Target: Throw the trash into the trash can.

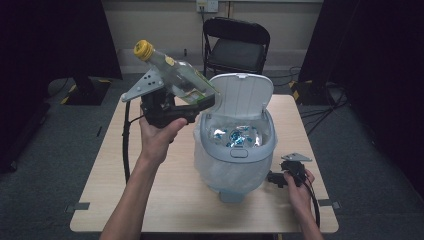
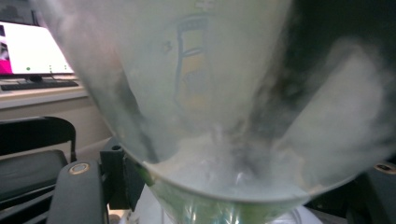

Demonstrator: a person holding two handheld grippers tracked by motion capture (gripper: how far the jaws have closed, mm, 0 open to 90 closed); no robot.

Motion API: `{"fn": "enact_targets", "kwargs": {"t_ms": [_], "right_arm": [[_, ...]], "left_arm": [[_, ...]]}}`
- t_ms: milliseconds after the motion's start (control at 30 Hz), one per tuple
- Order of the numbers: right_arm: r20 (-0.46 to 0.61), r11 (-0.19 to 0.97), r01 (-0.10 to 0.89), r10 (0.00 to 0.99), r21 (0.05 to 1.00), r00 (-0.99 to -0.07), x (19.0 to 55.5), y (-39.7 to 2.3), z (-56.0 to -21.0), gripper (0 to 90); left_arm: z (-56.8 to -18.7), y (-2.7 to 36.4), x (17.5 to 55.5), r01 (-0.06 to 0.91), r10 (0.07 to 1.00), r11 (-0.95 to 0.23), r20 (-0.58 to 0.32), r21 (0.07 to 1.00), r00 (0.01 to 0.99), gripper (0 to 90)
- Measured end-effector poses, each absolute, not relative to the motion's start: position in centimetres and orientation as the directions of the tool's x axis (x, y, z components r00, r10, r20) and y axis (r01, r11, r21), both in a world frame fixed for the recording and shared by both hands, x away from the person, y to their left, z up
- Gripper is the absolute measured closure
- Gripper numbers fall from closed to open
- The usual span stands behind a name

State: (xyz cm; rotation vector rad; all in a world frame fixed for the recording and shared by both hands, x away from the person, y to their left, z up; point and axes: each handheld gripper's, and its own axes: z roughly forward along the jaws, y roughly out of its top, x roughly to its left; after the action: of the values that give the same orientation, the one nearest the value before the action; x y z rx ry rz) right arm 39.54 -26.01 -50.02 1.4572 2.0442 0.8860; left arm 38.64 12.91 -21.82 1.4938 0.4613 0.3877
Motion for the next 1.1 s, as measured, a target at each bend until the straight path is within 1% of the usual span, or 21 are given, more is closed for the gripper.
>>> {"fn": "enact_targets", "kwargs": {"t_ms": [133,333,400,467,567,767,933,1100], "right_arm": [[-0.01,0.225,0.64,0.947,0.735,-0.322,39.5,-26.0,-50.0,11.7],[-0.01,0.225,0.64,0.947,0.735,-0.322,39.5,-26.0,-50.0,11.7],[-0.01,0.225,0.64,0.947,0.735,-0.322,39.5,-26.0,-50.0,11.7],[-0.011,0.226,0.639,0.947,0.735,-0.322,39.5,-26.0,-50.0,11.7],[-0.011,0.226,0.639,0.947,0.735,-0.322,39.5,-26.0,-50.0,11.7],[-0.011,0.226,0.639,0.946,0.735,-0.323,39.5,-26.0,-50.0,11.7],[-0.01,0.226,0.639,0.947,0.735,-0.322,39.5,-26.0,-50.0,11.7],[-0.011,0.226,0.639,0.947,0.735,-0.322,39.5,-26.0,-50.0,11.7]], "left_arm": [[-21.7,11.9,38.8,0.053,0.495,0.046,-0.069,0.998,0.866,28.0],[-21.7,10.8,39.4,0.06,0.471,0.005,-0.056,0.998,0.88,28.0],[-21.8,10.3,39.7,0.082,0.449,0.005,-0.076,0.997,0.89,28.0],[-21.8,9.9,39.9,0.089,0.443,-0.012,-0.074,0.996,0.893,28.0],[-21.9,9.3,40.2,0.115,0.44,-0.012,-0.098,0.993,0.893,28.0],[-22.2,8.1,40.9,0.131,0.434,-0.083,-0.083,0.988,0.897,27.9],[-22.3,7.0,41.2,0.14,0.414,-0.111,-0.082,0.984,0.907,27.9],[-22.3,6.1,41.8,0.165,0.397,-0.134,-0.099,0.977,0.913,27.8]]}}
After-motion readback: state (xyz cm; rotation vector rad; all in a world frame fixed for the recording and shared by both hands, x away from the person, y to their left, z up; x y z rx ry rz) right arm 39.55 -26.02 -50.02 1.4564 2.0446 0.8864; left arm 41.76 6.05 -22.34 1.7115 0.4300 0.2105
